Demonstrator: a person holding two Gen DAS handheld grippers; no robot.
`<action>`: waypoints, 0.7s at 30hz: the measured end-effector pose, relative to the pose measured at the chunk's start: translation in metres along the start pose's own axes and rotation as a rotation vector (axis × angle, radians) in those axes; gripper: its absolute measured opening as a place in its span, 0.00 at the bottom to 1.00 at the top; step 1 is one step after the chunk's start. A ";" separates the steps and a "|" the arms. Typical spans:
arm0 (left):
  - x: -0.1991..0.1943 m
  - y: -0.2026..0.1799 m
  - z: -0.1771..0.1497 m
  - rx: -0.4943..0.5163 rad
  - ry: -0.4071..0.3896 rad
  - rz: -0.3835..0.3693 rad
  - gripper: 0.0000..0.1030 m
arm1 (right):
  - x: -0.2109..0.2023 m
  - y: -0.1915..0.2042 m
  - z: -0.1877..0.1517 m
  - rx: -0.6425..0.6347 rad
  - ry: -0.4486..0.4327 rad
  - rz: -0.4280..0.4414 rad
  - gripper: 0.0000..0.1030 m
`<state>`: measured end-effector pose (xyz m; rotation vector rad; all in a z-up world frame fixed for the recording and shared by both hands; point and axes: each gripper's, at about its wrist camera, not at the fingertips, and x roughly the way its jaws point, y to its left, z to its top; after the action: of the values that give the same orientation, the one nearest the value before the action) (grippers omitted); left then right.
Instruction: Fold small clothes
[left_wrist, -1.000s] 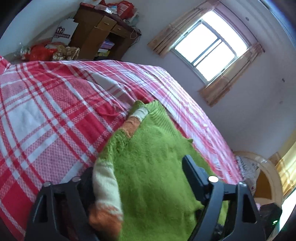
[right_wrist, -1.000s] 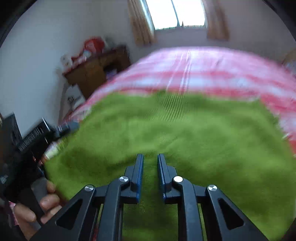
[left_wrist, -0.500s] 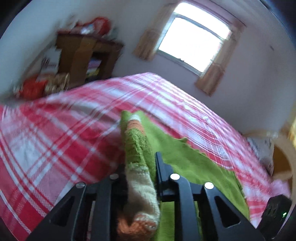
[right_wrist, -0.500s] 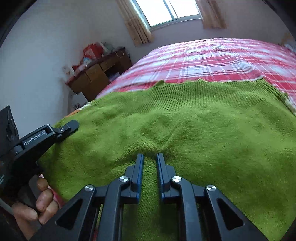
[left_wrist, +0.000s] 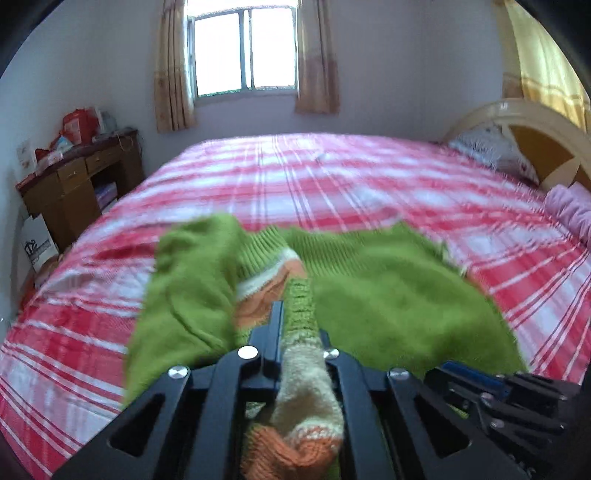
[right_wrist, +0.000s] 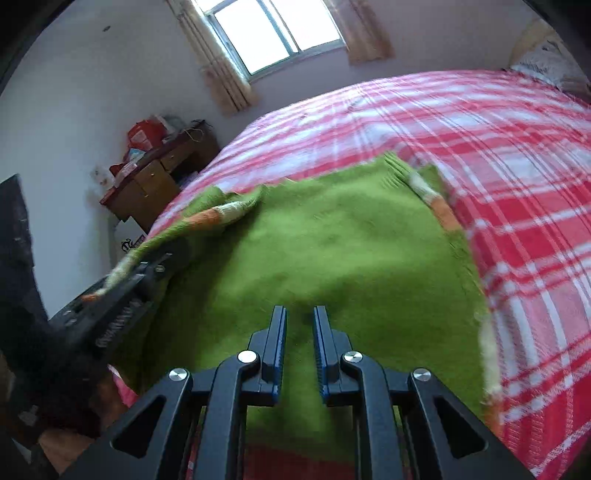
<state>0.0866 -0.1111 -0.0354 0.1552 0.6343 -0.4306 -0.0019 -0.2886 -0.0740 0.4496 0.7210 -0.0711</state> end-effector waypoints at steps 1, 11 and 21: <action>0.003 -0.001 -0.003 -0.008 0.019 -0.003 0.04 | -0.001 -0.003 -0.003 0.001 -0.004 0.009 0.14; -0.032 0.025 -0.011 -0.070 0.057 -0.195 0.32 | 0.002 -0.015 0.001 0.042 0.016 0.083 0.16; -0.084 0.131 -0.014 -0.297 -0.104 -0.179 0.69 | -0.011 0.025 0.055 0.090 -0.033 0.322 0.43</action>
<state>0.0750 0.0391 0.0051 -0.2063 0.6045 -0.5078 0.0294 -0.2902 -0.0216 0.6440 0.6072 0.1914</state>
